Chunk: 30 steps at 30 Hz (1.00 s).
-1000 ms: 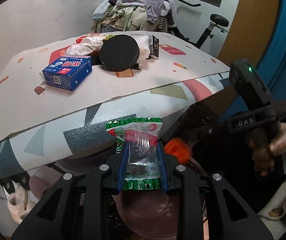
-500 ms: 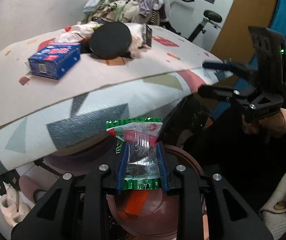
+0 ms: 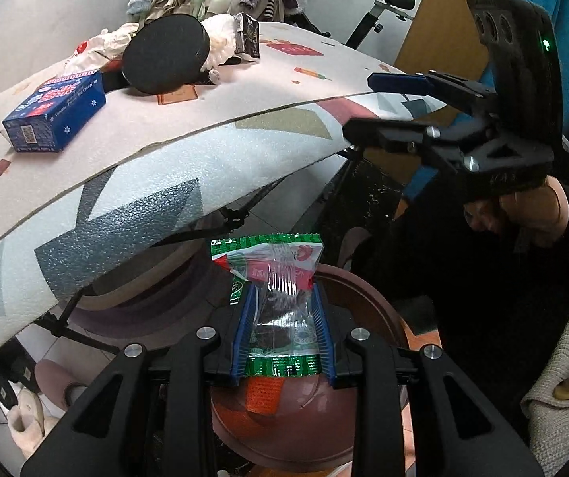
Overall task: Collect trash
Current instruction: 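Carry both items over the brown bin and open both grippers to drop them, then move both grippers back toward the trash on the table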
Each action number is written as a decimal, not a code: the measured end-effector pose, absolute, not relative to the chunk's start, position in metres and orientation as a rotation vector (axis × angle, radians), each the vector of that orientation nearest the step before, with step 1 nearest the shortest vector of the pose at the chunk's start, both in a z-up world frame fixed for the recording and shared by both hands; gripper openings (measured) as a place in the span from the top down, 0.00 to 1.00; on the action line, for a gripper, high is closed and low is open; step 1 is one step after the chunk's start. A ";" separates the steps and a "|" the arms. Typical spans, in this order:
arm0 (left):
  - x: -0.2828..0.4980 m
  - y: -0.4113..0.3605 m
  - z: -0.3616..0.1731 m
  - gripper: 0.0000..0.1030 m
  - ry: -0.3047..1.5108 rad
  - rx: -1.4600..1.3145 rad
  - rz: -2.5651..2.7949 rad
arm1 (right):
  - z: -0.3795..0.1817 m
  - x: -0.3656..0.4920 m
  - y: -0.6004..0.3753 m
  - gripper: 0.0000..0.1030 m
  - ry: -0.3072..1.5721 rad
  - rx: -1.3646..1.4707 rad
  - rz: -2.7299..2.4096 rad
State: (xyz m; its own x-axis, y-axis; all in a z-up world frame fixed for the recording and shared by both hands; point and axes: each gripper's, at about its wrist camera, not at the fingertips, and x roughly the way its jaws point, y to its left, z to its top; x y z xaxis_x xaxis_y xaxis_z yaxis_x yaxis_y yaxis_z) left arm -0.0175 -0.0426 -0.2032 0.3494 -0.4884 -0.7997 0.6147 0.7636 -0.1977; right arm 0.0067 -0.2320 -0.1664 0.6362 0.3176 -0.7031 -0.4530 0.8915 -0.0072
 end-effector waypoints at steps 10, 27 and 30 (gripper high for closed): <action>-0.022 -0.048 -0.202 0.07 0.966 0.179 -0.722 | -0.166 0.009 -0.241 0.06 0.759 -0.154 0.404; -0.001 -0.002 -0.187 0.05 0.851 0.038 -0.440 | -0.166 0.012 -0.247 0.06 0.761 -0.143 0.348; 0.000 0.005 -0.183 0.05 0.821 0.022 -0.403 | -0.167 0.013 -0.246 0.06 0.764 -0.146 0.340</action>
State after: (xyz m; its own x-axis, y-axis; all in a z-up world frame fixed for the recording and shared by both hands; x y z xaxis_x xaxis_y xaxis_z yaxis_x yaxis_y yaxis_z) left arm 0.0005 0.0046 -0.1831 0.6104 -0.3406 -0.7151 0.3576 0.9241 -0.1348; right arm 0.0132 -0.2464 -0.1668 0.6707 0.2477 -0.6991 -0.3527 0.9357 -0.0068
